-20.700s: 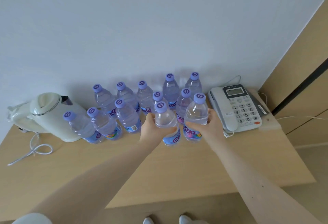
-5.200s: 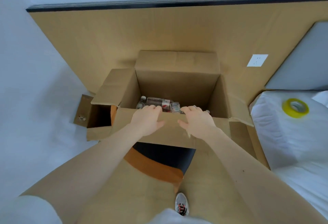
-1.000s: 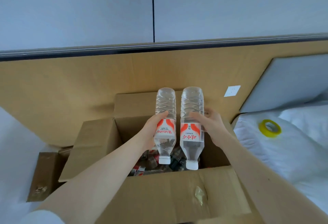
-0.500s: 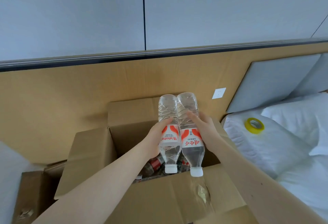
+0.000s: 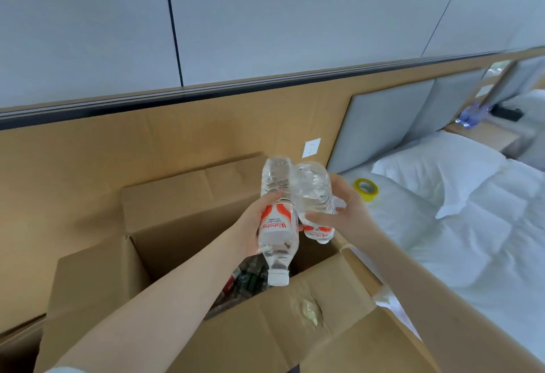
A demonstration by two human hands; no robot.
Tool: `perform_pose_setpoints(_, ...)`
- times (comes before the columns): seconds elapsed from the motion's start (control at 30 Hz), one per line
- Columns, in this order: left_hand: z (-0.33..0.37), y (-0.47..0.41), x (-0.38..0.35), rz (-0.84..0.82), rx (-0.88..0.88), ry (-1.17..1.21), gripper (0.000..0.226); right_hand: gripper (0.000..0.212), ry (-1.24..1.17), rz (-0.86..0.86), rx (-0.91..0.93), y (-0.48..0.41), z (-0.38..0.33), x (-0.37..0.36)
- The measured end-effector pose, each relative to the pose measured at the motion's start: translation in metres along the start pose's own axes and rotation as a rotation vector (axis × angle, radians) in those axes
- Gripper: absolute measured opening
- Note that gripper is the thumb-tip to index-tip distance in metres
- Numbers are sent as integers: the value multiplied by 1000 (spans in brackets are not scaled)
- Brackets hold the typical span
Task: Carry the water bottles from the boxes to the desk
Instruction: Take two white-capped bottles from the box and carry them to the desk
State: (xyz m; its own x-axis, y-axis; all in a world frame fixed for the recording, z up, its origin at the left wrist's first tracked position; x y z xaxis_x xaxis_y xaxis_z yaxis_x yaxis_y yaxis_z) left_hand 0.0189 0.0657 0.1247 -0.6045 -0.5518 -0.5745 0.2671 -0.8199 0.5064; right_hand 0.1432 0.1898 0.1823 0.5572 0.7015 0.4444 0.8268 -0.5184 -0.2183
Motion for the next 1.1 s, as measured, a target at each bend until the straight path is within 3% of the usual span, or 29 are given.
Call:
perform_pose_setpoints(0.17,-2,-13,-43,-120,23,-36,65,71,-24,-22,-3,17,6,35)
perform_pose_setpoints(0.3,-13,-18,-85,-156,41,-66,31,66,-284,0,-35,36,0,60)
perform_pose_setpoints(0.37,-24,-22,-110,-173,30,-87,24,44,-406,91,-96,48,-2,79)
perform_pose_setpoints(0.43,-37,-28,-135,-192,26,-114,28,57,-500,234,-196,59,6,103)
perform_pose_setpoints(0.47,-44,-28,-149,-197,32,-127,29,53,-521,313,-202,67,8,116)
perform_pose_setpoints(0.57,-67,-29,-193,-229,71,-188,35,25,-515,466,-275,102,16,151)
perform_pose_setpoints(0.63,-84,-28,-223,-242,71,-258,33,31,-475,530,-326,127,30,178)
perform_pose_setpoints(0.7,-105,-27,-255,-280,43,-331,15,42,-527,580,-348,156,41,206)
perform_pose_setpoints(0.77,-129,-22,-288,-343,20,-403,8,34,-645,646,-396,190,45,233)
perform_pose_setpoints(0.87,-168,-15,-340,-442,21,-477,20,25,-682,738,-375,242,51,273)
perform_pose_setpoints(0.93,-194,-11,-371,-478,20,-533,28,27,-690,812,-339,278,59,296)
perform_pose_setpoints(1.0,-223,-7,-400,-490,15,-607,57,27,-721,911,-300,318,62,316)
perform_pose_setpoints(1.03,-237,-4,-415,-506,23,-630,61,35,-740,970,-301,337,64,326)
perform_pose_setpoints(1.1,-268,3,-442,-572,51,-663,38,69,-769,1048,-301,376,70,343)
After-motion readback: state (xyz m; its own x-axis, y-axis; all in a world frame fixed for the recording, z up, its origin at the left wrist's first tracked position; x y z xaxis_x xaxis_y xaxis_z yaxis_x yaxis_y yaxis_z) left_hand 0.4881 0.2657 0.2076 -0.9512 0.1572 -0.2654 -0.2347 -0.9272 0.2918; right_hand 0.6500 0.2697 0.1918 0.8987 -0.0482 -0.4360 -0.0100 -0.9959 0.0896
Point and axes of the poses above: each hand's wrist, its own y-axis away from the middle knuckle, its own x-axis out of the back of the hand, z = x × y, the point moved 3 cm from there along -y, towards the middle knuckle, and after that the axes turned 4 degrees about x, right-handed, at the moved point
